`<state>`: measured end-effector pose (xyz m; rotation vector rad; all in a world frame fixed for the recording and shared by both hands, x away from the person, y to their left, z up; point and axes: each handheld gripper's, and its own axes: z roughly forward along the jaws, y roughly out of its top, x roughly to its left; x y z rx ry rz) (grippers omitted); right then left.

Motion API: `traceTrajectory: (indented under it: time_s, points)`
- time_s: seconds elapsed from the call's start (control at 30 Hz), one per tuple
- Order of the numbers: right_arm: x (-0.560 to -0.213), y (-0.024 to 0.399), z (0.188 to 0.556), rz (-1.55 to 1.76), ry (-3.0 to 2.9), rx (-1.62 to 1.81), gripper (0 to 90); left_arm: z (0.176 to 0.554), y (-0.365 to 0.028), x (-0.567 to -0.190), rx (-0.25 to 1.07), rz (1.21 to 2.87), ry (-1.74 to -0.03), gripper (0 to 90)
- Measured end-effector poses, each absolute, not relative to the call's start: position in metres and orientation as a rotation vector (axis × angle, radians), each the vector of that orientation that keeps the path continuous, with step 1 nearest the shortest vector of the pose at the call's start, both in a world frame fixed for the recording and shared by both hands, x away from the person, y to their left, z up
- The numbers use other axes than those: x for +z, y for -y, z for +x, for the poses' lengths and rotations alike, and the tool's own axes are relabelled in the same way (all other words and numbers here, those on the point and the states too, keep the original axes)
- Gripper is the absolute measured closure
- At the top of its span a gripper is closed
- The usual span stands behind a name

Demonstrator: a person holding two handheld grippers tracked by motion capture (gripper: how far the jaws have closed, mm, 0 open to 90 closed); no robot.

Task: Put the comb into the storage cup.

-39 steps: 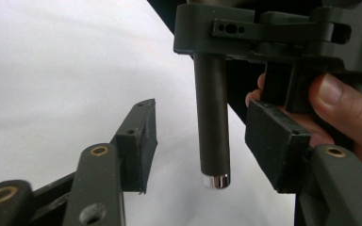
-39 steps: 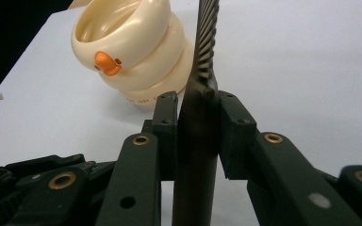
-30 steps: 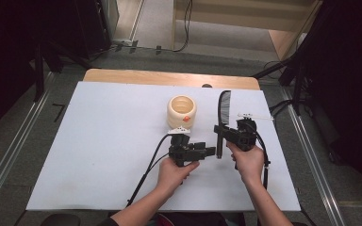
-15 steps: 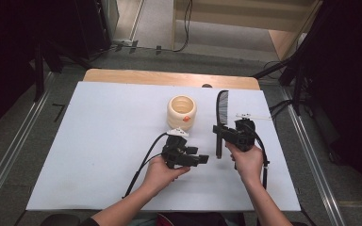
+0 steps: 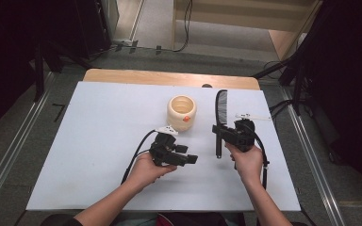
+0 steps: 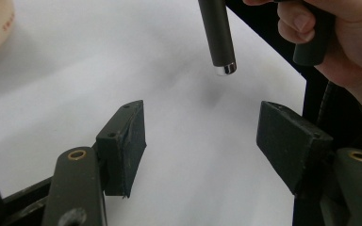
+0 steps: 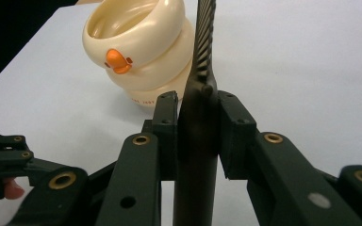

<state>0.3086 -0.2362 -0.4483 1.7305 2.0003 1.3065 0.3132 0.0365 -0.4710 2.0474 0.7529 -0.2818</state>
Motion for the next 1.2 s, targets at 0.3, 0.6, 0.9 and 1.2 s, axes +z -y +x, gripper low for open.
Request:
traceTrajectory:
  time_s: [0.3,0.6,0.9,1.2]
  points:
    - [-0.449,0.235,0.308,1.712,-2.006,1.306,70.0,0.315,-0.052,-0.468,-0.276,2.097,-0.728,34.0]
    - [-0.449,0.236,0.307,1.705,-2.002,1.305,70.0,0.313,-0.065,-0.471,-0.226,2.144,-0.708,34.0]
    - [-0.448,0.236,0.307,1.702,-1.999,1.31,70.0,0.313,-0.083,-0.469,-0.185,2.156,-0.711,34.0]
    - [-0.447,0.237,0.306,1.701,-1.993,1.316,70.0,0.312,-0.103,-0.466,-0.14,2.141,-0.724,31.6]
